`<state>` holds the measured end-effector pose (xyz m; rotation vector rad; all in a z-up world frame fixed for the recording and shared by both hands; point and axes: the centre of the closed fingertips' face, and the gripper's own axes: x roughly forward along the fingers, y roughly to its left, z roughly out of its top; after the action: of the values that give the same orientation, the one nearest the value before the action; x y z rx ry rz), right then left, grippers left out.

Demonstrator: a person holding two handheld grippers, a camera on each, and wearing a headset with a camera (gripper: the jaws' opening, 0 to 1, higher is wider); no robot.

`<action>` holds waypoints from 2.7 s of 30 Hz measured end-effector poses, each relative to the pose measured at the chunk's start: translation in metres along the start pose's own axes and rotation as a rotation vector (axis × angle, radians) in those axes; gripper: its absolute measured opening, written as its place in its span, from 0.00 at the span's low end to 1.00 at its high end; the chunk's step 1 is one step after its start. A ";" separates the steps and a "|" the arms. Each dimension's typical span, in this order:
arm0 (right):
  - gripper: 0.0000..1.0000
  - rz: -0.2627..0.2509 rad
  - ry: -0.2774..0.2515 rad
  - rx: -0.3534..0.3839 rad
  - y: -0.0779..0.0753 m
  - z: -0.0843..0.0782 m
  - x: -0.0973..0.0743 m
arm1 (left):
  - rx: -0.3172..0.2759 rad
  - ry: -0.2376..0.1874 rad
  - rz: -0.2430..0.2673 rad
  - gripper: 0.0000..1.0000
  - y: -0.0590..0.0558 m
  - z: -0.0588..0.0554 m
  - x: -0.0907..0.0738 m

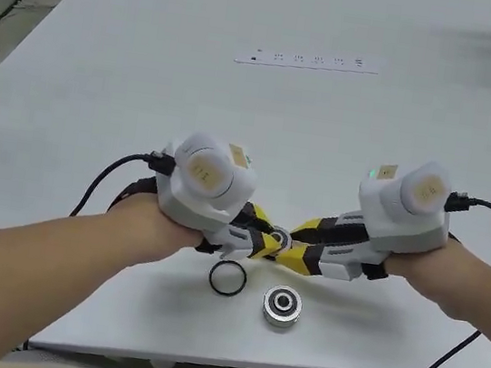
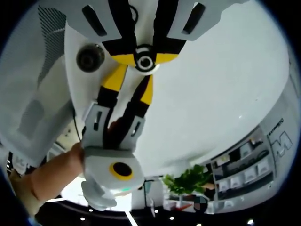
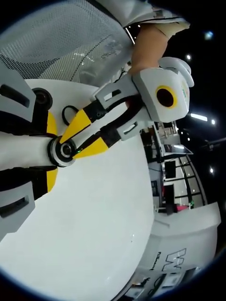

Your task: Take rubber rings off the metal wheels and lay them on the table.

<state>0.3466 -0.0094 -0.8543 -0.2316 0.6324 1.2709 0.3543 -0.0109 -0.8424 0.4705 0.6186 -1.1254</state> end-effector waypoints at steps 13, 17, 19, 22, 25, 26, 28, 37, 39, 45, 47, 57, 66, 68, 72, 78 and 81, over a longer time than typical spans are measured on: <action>0.18 0.011 0.042 -0.066 0.000 -0.004 -0.002 | -0.001 0.000 -0.003 0.13 -0.001 0.000 0.001; 0.16 0.012 0.031 -0.041 0.000 -0.005 -0.002 | -0.003 -0.003 -0.002 0.13 -0.001 0.000 0.001; 0.15 0.012 0.031 -0.037 0.000 -0.005 -0.003 | -0.003 -0.001 -0.002 0.13 -0.001 0.000 0.001; 0.06 0.010 0.034 -0.006 -0.002 -0.009 -0.006 | -0.003 0.000 -0.002 0.13 -0.001 0.000 0.001; 0.04 0.003 0.031 -0.004 -0.002 -0.009 -0.006 | -0.005 -0.001 0.000 0.13 -0.001 0.000 0.001; 0.04 0.003 0.031 -0.001 -0.002 -0.009 -0.006 | -0.006 0.000 0.000 0.13 -0.001 0.000 0.001; 0.02 0.003 0.030 0.024 -0.002 -0.009 -0.006 | -0.005 0.000 0.001 0.13 -0.001 0.000 0.001; 0.00 -0.007 0.006 0.165 0.000 -0.006 -0.007 | -0.003 0.006 0.011 0.13 -0.001 0.000 0.001; 0.00 -0.009 -0.006 0.203 0.001 -0.005 -0.007 | -0.002 0.006 0.014 0.13 -0.001 0.000 0.001; 0.00 -0.006 -0.027 0.249 0.002 -0.003 -0.010 | -0.001 0.008 0.017 0.13 -0.001 0.000 0.001; 0.00 -0.007 -0.026 0.251 0.000 -0.004 -0.011 | -0.002 0.009 0.018 0.13 -0.001 0.000 0.001; 0.00 -0.009 -0.036 0.283 0.002 -0.003 -0.014 | 0.004 0.014 0.021 0.13 -0.002 0.000 0.000; 0.00 -0.026 -0.023 0.262 0.006 -0.002 -0.016 | 0.003 0.019 0.030 0.12 -0.003 0.000 0.000; 0.00 -0.028 -0.018 0.255 0.005 -0.003 -0.016 | 0.000 0.018 0.031 0.12 -0.003 0.000 0.000; 0.00 -0.033 -0.031 0.323 0.003 -0.005 -0.016 | -0.008 0.016 0.034 0.12 -0.003 0.000 0.000; 0.00 -0.036 -0.086 0.451 -0.007 -0.005 -0.017 | -0.011 0.017 0.039 0.12 -0.003 0.000 0.000; 0.00 -0.034 -0.101 0.466 -0.003 -0.001 -0.017 | -0.012 0.017 0.044 0.12 -0.003 0.000 0.000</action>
<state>0.3464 -0.0246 -0.8464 0.2050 0.8135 1.0619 0.3514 -0.0121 -0.8429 0.4816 0.6271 -1.0767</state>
